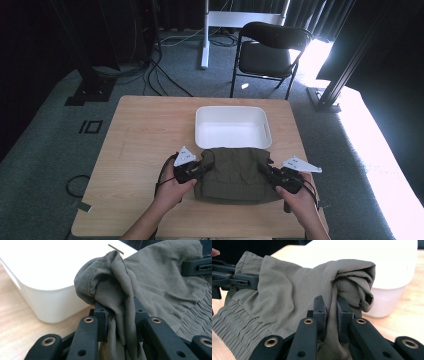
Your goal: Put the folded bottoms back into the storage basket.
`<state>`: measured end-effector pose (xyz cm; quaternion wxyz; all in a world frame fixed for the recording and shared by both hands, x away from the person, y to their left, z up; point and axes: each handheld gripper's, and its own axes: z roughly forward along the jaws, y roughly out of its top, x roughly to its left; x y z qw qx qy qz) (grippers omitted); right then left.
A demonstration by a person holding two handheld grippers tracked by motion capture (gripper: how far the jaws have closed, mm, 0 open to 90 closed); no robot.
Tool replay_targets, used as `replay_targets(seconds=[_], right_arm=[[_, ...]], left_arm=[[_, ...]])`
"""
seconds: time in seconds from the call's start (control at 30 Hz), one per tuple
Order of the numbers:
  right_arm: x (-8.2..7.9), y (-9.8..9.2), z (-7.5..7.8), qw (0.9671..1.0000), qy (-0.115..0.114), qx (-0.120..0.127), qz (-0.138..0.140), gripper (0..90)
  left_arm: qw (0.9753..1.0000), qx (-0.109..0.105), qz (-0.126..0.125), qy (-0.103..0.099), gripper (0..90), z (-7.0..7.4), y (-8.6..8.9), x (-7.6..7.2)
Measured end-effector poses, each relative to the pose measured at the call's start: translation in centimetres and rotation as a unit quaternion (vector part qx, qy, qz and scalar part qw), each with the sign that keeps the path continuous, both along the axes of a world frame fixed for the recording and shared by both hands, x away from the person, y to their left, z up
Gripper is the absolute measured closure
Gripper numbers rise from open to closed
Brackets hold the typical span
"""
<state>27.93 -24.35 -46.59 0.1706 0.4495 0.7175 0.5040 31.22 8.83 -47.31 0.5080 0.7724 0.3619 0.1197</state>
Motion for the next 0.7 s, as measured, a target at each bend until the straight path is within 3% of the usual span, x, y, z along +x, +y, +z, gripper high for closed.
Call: replay_targets(seconds=[0.4,0.7], right_arm=[[1.5,-0.1,3.2,0.9992,-0.037,0.015,-0.005,81.4],[3.4,-0.1,4.8,0.9985,-0.045,0.029,-0.009,81.5]], left_arm=[[0.9995,-0.006,0.004,-0.03,75.0,3.8,0.1,1.7],[0.9994,-0.018,0.009,-0.03,75.1,5.5,0.2,3.7]])
